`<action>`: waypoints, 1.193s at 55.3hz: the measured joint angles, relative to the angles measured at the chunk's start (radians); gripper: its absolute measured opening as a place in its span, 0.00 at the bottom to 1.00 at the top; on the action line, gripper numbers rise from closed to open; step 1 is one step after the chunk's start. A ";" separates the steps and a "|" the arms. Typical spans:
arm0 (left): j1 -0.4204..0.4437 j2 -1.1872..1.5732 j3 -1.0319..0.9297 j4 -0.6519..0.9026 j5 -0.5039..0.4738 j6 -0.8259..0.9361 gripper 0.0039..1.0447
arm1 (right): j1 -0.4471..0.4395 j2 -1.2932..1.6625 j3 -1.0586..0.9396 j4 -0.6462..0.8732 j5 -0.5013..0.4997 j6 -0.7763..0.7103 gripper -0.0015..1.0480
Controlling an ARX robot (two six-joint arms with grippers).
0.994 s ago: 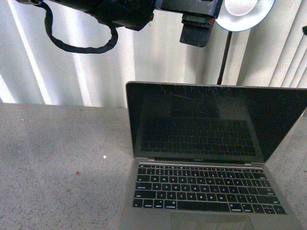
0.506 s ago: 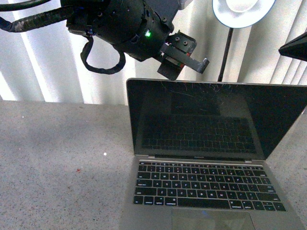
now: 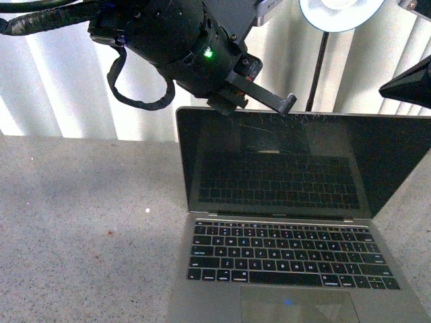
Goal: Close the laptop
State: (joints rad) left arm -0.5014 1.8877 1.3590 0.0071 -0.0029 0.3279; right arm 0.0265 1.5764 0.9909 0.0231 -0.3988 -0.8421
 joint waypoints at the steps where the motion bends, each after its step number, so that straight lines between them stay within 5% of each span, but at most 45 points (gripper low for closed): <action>1: -0.002 -0.001 -0.001 -0.003 0.003 0.000 0.03 | 0.003 0.000 0.000 -0.008 -0.001 -0.002 0.03; 66: -0.027 -0.063 -0.180 -0.059 0.097 0.079 0.03 | 0.034 0.001 -0.103 -0.143 -0.003 -0.090 0.03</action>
State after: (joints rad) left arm -0.5282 1.8252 1.1786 -0.0517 0.0937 0.4068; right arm 0.0608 1.5776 0.8875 -0.1200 -0.4015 -0.9325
